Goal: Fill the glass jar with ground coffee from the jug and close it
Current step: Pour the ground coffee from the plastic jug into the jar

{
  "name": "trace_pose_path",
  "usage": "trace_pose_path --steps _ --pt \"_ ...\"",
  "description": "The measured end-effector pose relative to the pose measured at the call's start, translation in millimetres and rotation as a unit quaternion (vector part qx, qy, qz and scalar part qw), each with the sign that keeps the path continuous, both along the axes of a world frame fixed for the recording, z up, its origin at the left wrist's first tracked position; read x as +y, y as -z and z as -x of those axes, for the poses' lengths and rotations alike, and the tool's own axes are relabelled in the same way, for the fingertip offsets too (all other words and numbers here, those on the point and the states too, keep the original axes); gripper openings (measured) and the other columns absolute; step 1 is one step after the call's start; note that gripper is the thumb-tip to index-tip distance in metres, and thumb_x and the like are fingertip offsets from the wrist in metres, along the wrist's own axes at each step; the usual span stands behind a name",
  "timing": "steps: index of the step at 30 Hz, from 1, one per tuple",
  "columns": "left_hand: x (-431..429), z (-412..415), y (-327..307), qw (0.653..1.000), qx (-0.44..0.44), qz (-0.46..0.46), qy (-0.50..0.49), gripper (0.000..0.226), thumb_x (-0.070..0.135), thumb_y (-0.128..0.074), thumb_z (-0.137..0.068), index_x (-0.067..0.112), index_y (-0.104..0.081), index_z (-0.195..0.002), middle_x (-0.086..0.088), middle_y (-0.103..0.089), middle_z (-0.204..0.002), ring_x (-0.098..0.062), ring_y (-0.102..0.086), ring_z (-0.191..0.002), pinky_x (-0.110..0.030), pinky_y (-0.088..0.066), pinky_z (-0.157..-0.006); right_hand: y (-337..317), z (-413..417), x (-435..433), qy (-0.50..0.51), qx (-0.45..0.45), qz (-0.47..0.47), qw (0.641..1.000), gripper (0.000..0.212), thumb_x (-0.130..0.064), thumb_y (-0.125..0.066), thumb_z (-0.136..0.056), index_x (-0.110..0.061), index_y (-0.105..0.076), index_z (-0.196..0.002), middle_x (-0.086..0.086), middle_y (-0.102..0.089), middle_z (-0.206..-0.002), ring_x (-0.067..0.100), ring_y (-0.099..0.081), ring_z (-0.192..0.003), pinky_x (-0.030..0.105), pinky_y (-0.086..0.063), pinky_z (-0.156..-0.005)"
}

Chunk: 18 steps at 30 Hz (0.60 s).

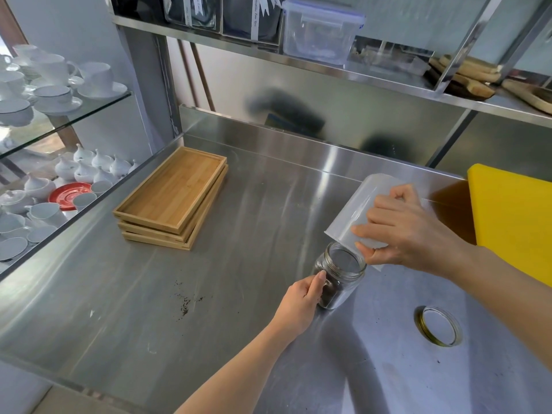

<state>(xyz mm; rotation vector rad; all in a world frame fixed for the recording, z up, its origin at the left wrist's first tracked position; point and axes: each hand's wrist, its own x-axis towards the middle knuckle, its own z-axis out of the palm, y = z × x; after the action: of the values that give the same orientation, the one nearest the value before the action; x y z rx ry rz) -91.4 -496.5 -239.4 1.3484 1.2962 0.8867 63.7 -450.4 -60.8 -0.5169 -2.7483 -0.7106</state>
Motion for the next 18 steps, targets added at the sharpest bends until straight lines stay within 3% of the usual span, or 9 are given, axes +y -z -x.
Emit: trace_pose_path --steps 2,4,7,11,14,18 --pt "0 0 0 1.0 -0.003 0.003 0.0 0.046 0.05 -0.035 -0.095 0.022 -0.028 -0.059 0.007 -0.032 -0.058 -0.014 -0.028 -0.058 -0.033 -0.025 -0.062 -1 -1 0 0.002 -0.019 0.002 1.0 0.004 -0.006 -0.068 -0.071 -0.005 -0.068 -0.075 0.013 -0.063 -0.066 0.024 -0.038 -0.077 0.037 -0.028 -0.073" --pt "0 -1 0 1.0 -0.004 0.004 0.0 0.046 0.051 -0.034 -0.094 0.022 -0.028 -0.059 0.007 -0.031 -0.058 -0.014 -0.027 -0.058 -0.034 -0.025 -0.062 -3 -2 0 0.017 -0.015 0.007 1.0 0.016 -0.007 -0.077 -0.062 -0.004 -0.069 -0.075 0.013 -0.063 -0.067 0.023 -0.038 -0.078 0.037 -0.028 -0.074" --pt "0 -1 0 1.0 -0.005 0.006 -0.004 0.046 0.054 -0.034 -0.092 0.023 -0.027 -0.058 0.007 -0.032 -0.059 -0.015 -0.028 -0.058 -0.034 -0.025 -0.062 -1 -4 -1 0.004 -0.01 0.0 1.0 0.003 -0.009 -0.067 -0.074 -0.007 -0.069 -0.075 0.012 -0.063 -0.067 0.022 -0.039 -0.077 0.038 -0.031 -0.073" --pt "1 -1 1 1.0 -0.006 0.005 -0.004 0.046 0.053 -0.034 -0.092 0.023 -0.028 -0.058 0.006 -0.032 -0.059 -0.016 -0.028 -0.059 -0.034 -0.026 -0.063 6 -6 -5 -0.018 -0.027 -0.007 0.999 0.005 -0.006 -0.065 -0.074 -0.008 -0.067 -0.078 0.011 -0.065 -0.069 0.023 -0.041 -0.078 0.041 -0.046 -0.068" --pt "0 -1 0 1.0 -0.005 0.005 -0.005 0.046 0.053 -0.035 -0.091 0.022 -0.028 -0.058 0.006 -0.032 -0.059 -0.015 -0.028 -0.058 -0.034 -0.026 -0.062 6 -7 -7 -0.023 -0.012 -0.012 1.0 0.013 -0.016 -0.051 -0.078 -0.009 -0.06 -0.084 0.011 -0.064 -0.069 0.024 -0.043 -0.078 0.043 -0.048 -0.066" --pt "-1 -1 -1 1.0 -0.012 0.004 -0.004 0.046 0.051 -0.036 -0.094 0.022 -0.029 -0.058 0.006 -0.032 -0.059 -0.015 -0.028 -0.058 -0.033 -0.026 -0.062 9 -5 -10 -0.038 -0.029 -0.024 0.999 0.009 -0.016 -0.05 -0.084 -0.01 -0.051 -0.09 0.009 -0.065 -0.069 0.026 -0.057 -0.072 0.042 -0.052 -0.066"
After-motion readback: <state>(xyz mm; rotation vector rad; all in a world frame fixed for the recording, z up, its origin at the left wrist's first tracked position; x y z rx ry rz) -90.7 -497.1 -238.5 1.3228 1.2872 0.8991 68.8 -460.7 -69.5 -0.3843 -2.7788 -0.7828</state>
